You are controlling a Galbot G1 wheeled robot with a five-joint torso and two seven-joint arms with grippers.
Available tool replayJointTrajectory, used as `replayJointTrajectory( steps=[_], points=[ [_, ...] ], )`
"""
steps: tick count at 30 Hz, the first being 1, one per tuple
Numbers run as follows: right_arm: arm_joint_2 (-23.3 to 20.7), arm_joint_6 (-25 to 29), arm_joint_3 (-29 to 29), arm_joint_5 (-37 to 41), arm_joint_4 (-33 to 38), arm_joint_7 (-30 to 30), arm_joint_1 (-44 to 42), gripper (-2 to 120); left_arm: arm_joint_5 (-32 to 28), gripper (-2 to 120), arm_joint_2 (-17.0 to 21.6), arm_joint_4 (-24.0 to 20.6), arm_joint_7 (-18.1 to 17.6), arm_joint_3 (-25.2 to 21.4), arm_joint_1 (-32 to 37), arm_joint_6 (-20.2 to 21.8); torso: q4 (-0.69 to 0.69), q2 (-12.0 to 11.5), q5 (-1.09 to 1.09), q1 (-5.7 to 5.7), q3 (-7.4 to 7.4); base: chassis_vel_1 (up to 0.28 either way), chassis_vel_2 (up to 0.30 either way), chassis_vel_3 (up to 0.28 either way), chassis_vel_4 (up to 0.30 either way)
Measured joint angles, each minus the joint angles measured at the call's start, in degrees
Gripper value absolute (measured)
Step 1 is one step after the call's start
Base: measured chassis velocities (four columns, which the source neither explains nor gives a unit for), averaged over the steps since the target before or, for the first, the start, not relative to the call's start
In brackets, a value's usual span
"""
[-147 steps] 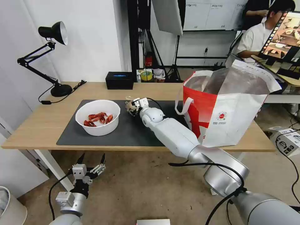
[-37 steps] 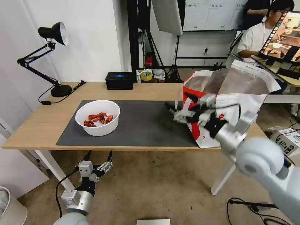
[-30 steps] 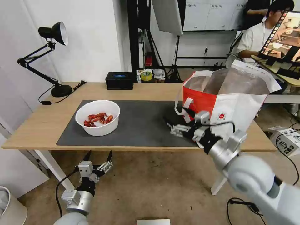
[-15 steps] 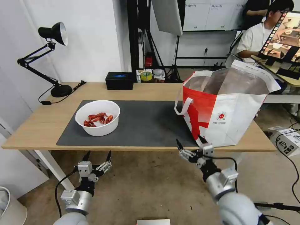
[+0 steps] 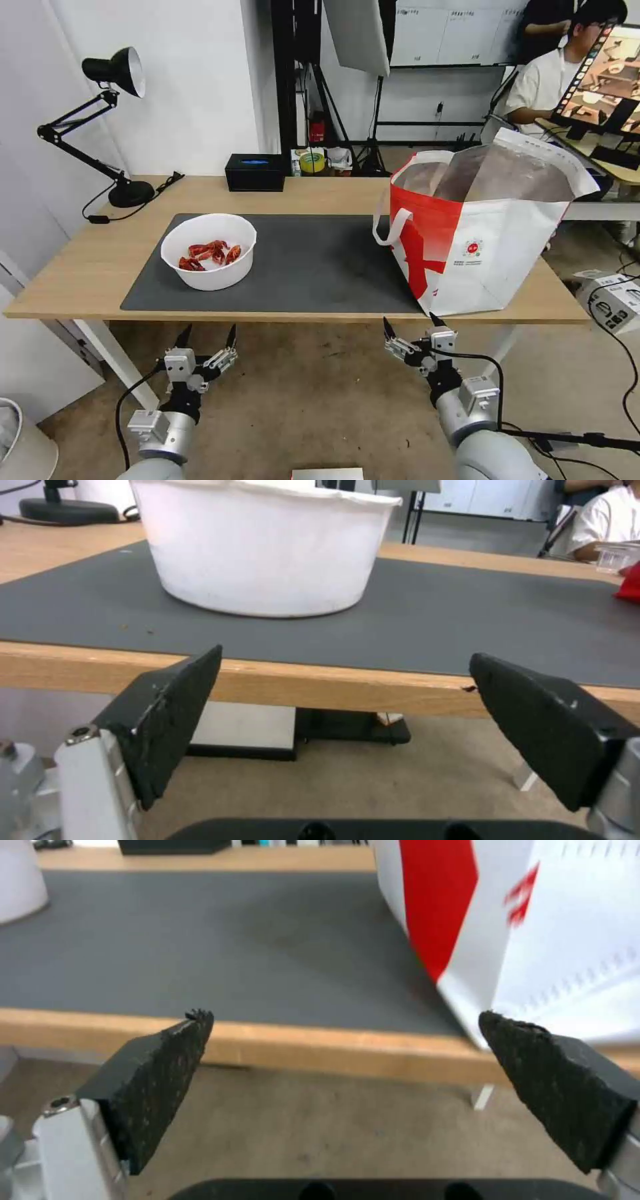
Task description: Pick up the trash from the table and place it into the takeout bag.
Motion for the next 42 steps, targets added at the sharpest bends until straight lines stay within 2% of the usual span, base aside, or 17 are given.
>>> replayJointTrajectory(
  steps=[24, 26, 27, 29, 30, 32, 33, 34, 36, 37, 38, 40, 41, 42],
  points=[
    [1.09, -2.97, -2.09, 2.13, -1.29, 1.98, -0.69, 100, -1.18, 100, 1.0, 0.18, -0.33, -0.51, -0.78, 0.24, 0.0, 0.0, 0.0, 0.01, 0.0, 0.0, 0.0, 0.0, 0.0],
    [1.08, -2.97, -2.09, 2.12, -1.3, 1.94, -0.69, 100, -5.34, 100, 3.94, -0.97, -2.9, -1.73, -3.33, 2.21, 0.0, 0.0, 0.0, 0.01, 0.0, 0.0, 0.0, 0.0, 0.0],
    [1.08, -2.97, -2.09, 2.12, -1.3, 1.94, -0.69, 100, -5.34, 100, 3.94, -0.97, -2.9, -1.73, -3.33, 2.21, 0.0, 0.0, 0.0, 0.01, 0.0, 0.0, 0.0, 0.0, 0.0],
    [1.08, -2.97, -2.08, 2.11, -1.3, 1.92, -0.68, 100, -9.85, 100, 7.22, -2.27, -5.27, -2.82, -5.41, 4.15, 0.0, 0.0, 0.0, 0.01, 0.0, 0.0, 0.0, 0.0, 0.0],
    [1.08, -2.97, -2.08, 2.11, -1.3, 1.92, -0.68, 100, -9.85, 100, 7.22, -2.27, -5.27, -2.82, -5.41, 4.15, 0.0, 0.0, 0.0, 0.01, 0.0, 0.0, 0.0, 0.0, 0.0],
    [1.07, -2.97, -2.07, 2.1, -1.29, 1.9, -0.67, 100, -16.47, 100, 12.37, -3.6, -9.14, -3.92, -8.62, 7.08, 0.0, 0.0, -0.01, 0.01, 0.0, 0.0, 0.0, 0.0, 0.0],
    [1.07, -2.98, -2.07, 2.1, -1.29, 1.88, -0.66, 100, -20.75, 100, 16.15, -3.9, -11.77, -4.29, -10.95, 9.03, 0.0, 0.0, 0.0, 0.01, 0.0, 0.0, 0.0, 0.0, 0.0],
    [1.07, -2.98, -2.07, 2.1, -1.29, 1.88, -0.66, 100, -20.75, 100, 16.15, -3.9, -11.77, -4.29, -10.95, 9.03, 0.0, 0.0, 0.0, 0.01, 0.0, 0.0, 0.0, 0.0, 0.0],
    [1.07, -2.98, -2.06, 2.11, -1.29, 1.87, -0.66, 100, -28.25, 100, 21.91, -4.08, -15.8, -4.52, -14.73, 12.45, -0.01, 0.0, -0.01, 0.01, 0.0, 0.0, 0.0, 0.0, 0.0],
    [1.07, -2.98, -2.06, 2.1, -1.29, 1.87, -0.65, 100, -31.6, 100, 24.43, -4.04, -16.96, -4.88, -16.04, 13.74, -0.02, 0.0, -0.01, 0.01, 0.0, 0.0, 0.0, 0.0, 0.0],
    [1.07, -2.98, -2.06, 2.1, -1.29, 1.87, -0.65, 100, -31.6, 100, 24.43, -4.04, -16.96, -4.88, -16.04, 13.74, -0.02, 0.0, -0.01, 0.01, 0.0, 0.0, 0.0, 0.0, 0.0],
    [1.07, -2.98, -2.06, 2.1, -1.29, 1.86, -0.64, 100, -37.63, 100, 29.23, -2.74, -18.46, -5.37, -18.68, 15.74, 0.02, -0.01, 0.0, 0.01, 0.01, 0.0, 0.0, 0.0, 0.0],
    [1.07, -2.98, -2.06, 2.1, -1.29, 1.86, -0.64, 100, -37.63, 100, 29.23, -2.74, -18.46, -5.37, -18.68, 15.74, 0.02, -0.01, 0.0, 0.01, 0.01, 0.0, 0.0, 0.0, 0.0],
    [1.07, -2.98, -2.05, 2.1, -1.28, 1.85, -0.64, 100, -40.83, 100, 31.74, -1.88, -19.78, -4.82, -21.13, 17.42, 0.02, -0.01, -0.02, 0.01, 0.0, 0.0, 0.0, 0.0, 0.0]
  ],
)
